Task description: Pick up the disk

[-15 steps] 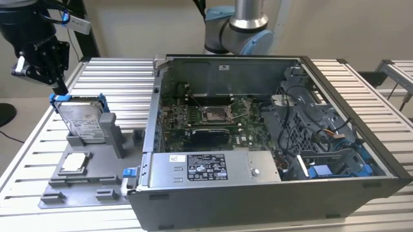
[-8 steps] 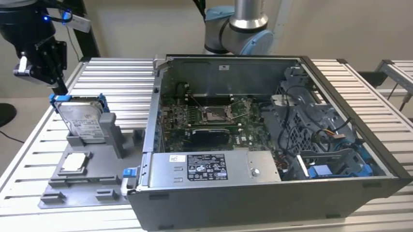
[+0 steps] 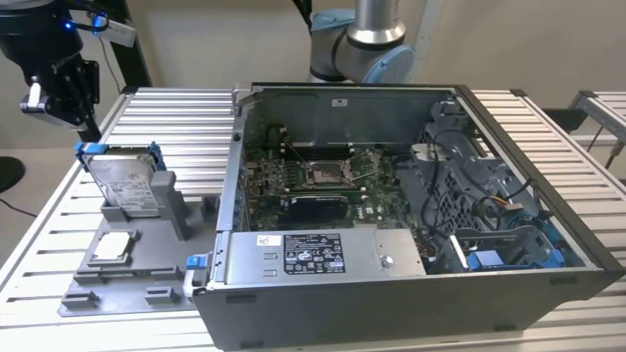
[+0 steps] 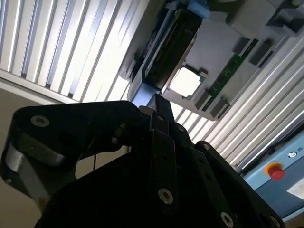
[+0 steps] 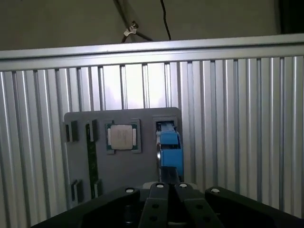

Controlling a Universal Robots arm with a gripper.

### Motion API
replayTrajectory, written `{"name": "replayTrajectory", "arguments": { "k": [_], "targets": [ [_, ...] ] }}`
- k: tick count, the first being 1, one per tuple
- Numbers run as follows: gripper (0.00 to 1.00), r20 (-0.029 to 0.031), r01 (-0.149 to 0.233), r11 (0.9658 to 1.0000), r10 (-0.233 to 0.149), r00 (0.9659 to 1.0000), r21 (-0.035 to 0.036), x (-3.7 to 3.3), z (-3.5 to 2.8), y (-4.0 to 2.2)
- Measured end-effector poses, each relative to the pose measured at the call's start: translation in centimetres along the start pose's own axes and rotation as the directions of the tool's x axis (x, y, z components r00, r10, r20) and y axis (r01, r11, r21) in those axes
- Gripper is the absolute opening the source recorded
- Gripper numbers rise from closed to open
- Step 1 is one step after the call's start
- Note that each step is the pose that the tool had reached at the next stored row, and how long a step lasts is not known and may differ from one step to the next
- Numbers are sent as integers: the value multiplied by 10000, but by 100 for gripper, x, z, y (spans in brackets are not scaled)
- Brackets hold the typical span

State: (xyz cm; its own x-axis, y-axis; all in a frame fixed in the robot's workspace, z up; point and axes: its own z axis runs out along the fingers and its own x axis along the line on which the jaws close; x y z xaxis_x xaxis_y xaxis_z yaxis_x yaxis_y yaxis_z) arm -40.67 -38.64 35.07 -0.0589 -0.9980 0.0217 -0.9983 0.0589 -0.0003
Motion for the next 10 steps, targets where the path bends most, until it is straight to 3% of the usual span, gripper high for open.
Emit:
{"name": "replayTrajectory", "arguments": {
  "k": [10],
  "targets": [
    [0, 1, 6, 10000, -6, 10000, 2, 0, 2, 15]
  ]
}}
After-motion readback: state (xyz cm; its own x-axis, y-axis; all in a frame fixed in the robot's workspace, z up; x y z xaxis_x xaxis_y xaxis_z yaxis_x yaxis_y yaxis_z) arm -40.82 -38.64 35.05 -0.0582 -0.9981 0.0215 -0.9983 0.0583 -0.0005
